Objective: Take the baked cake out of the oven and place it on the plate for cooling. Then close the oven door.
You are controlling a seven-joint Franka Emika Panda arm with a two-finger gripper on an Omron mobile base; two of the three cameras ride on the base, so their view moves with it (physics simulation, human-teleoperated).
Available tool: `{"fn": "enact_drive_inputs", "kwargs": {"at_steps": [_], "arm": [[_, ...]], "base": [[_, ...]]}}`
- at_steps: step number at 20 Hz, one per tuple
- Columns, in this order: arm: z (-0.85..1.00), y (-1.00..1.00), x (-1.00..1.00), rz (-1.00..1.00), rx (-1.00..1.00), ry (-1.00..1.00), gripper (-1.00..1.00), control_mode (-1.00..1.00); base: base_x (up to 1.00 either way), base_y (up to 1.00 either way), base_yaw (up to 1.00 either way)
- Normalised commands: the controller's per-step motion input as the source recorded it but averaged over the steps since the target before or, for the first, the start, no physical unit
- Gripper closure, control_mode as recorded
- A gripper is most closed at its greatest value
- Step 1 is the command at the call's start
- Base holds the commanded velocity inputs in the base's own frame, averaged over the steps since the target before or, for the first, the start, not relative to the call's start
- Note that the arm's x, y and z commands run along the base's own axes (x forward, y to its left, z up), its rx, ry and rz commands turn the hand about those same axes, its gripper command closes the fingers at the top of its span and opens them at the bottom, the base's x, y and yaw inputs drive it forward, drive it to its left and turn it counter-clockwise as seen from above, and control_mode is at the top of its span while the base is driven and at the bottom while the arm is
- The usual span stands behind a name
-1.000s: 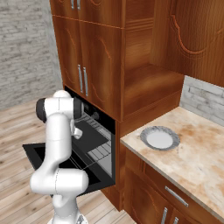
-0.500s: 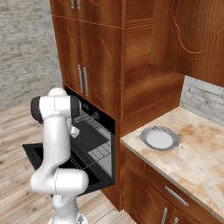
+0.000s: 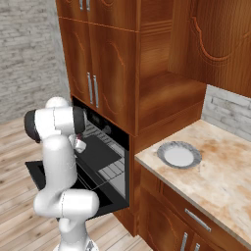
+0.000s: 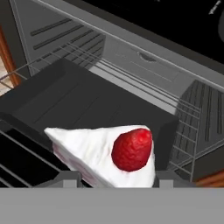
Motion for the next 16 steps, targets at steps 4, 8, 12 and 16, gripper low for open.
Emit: {"fn": "enact_drive_inputs", "kwargs": {"at_steps": [4,8,12,16], "arm": [[0.4,0.0,-0.43,0.0,0.01,0.0,1.0,-1.0],[0.44,0.0,-0.39,0.0,0.02,0.0,1.0,-1.0],[0.44,-0.03,-0.36,0.0,0.01,0.0,1.0,-1.0],[0.46,-0.06,-0.32,0.0,0.01,0.0,1.0,-1.0]], "base": [[0.0,0.0,0.0],[0.0,0.0,0.0],[0.0,0.0,0.0],[0.0,0.0,0.0]]}}
